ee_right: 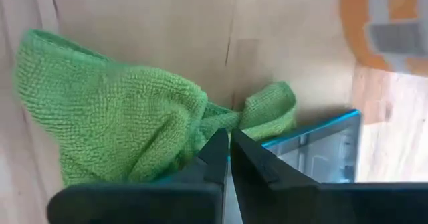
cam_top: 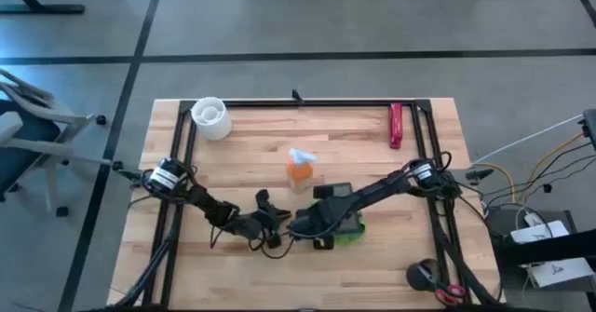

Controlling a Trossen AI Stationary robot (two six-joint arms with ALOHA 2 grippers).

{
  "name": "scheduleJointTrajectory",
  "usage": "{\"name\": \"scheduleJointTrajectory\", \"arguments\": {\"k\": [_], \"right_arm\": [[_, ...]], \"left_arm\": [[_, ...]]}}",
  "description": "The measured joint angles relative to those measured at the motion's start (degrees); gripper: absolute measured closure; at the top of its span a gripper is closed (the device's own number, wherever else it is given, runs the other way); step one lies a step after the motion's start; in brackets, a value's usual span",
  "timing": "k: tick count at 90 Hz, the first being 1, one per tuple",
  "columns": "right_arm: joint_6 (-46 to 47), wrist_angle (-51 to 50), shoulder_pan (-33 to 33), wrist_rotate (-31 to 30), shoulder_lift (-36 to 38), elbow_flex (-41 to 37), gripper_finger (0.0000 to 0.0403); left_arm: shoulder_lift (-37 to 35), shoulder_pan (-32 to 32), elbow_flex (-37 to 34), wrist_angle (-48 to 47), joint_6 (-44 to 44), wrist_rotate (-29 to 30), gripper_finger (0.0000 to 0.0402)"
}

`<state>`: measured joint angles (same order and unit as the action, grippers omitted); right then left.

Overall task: Apply microfiber cloth
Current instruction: Wipe the blue tablet with the green microfiber cloth

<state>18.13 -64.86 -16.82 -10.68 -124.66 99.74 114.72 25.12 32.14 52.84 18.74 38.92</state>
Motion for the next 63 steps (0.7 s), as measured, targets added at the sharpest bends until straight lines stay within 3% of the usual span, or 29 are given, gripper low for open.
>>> {"name": "scheduleJointTrajectory", "arguments": {"k": [11, 25, 36, 63], "right_arm": [[0.93, -1.39, 0.37, 3.51, 0.00, -1.14, 0.0403], [4.66, -11.06, 0.23, 5.19, 0.00, -3.85, 0.0403], [7.04, -16.76, -0.48, 5.12, 0.10, -6.22, 0.0403], [14.26, -16.86, -6.88, 0.88, 4.58, -9.49, 0.0403]], "left_arm": [[-0.04, -0.02, 0.00, -0.09, 0.02, -0.39, 0.0370], [-0.04, -0.02, 0.00, -0.13, 0.02, -0.43, 0.0370], [-0.05, -0.02, 0.00, -0.16, 0.01, -0.45, 0.0370], [-0.06, -0.02, 0.00, -0.18, 0.31, -0.53, 0.0370]]}}
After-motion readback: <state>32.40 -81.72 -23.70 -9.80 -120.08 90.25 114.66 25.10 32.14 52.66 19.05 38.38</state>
